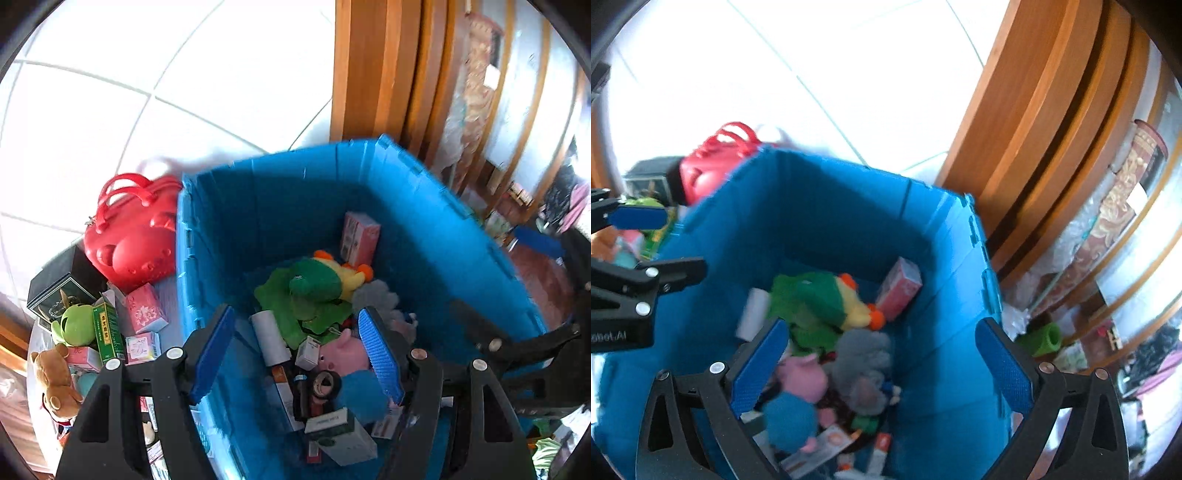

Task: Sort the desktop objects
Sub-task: 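Move both tools back from the bin toward the pile on the bed, then grasp the white medicine leaflet box with the left tool while the right tool grasps the white-red barcode pack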

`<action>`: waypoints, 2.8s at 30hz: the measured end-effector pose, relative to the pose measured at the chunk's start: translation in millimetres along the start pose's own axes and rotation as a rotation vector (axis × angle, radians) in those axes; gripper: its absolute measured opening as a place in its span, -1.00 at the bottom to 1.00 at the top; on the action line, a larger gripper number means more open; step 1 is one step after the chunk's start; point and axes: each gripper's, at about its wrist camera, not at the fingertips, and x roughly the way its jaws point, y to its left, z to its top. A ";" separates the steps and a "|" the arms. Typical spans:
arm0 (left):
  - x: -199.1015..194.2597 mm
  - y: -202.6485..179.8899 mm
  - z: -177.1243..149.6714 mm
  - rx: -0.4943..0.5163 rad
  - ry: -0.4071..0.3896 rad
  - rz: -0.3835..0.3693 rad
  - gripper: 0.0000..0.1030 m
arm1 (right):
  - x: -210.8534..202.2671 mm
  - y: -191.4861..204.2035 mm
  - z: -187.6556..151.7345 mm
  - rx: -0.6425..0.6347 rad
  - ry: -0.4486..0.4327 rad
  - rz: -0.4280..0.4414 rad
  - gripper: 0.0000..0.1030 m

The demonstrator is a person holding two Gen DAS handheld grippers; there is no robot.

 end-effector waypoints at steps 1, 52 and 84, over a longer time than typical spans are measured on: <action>-11.5 2.4 -3.7 0.000 -0.017 -0.010 0.34 | -10.6 4.7 -3.2 0.006 -0.011 0.019 1.00; -35.6 291.8 -445.0 -0.326 0.099 0.175 0.34 | -19.8 380.5 -158.6 -0.018 0.075 0.508 1.00; 63.2 196.3 -443.5 0.068 0.212 -0.043 0.14 | 66.5 390.6 -268.1 0.404 0.461 0.310 1.00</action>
